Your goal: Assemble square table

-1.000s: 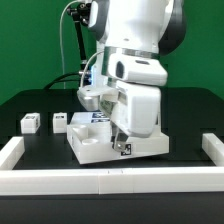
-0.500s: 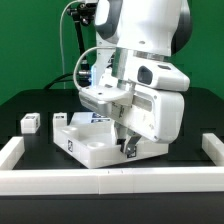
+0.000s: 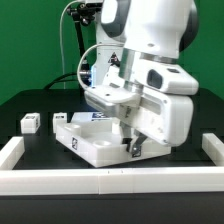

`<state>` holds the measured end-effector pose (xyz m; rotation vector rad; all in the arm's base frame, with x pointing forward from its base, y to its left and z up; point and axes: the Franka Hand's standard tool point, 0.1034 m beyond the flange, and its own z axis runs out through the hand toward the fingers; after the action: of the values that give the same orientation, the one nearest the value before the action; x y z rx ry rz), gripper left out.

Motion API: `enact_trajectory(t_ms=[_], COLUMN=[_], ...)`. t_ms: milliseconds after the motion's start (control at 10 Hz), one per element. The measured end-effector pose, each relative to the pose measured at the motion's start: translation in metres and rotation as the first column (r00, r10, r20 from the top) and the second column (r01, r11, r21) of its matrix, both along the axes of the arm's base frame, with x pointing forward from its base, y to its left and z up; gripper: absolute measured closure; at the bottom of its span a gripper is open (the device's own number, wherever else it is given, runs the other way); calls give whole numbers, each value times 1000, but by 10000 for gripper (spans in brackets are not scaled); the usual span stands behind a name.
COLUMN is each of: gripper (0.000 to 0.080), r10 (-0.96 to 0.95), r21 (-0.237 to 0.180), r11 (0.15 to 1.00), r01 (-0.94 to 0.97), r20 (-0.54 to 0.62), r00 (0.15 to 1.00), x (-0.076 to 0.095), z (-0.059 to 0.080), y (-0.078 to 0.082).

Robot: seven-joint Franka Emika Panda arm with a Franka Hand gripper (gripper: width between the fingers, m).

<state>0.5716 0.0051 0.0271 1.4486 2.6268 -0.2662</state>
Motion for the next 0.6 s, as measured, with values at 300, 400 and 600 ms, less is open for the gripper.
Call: enact_trajectory(t_ms=[300,400,600], gripper=[736,736,736], r10=[118,114,146], r21=[-25,-25,-29], r11=[993,993,989], r01=[-119,-115,-148], r20=[-40,-41,-50], r00=[992,993,988], x=[1,1,0], z=[4,2,2], y=[22,19,16])
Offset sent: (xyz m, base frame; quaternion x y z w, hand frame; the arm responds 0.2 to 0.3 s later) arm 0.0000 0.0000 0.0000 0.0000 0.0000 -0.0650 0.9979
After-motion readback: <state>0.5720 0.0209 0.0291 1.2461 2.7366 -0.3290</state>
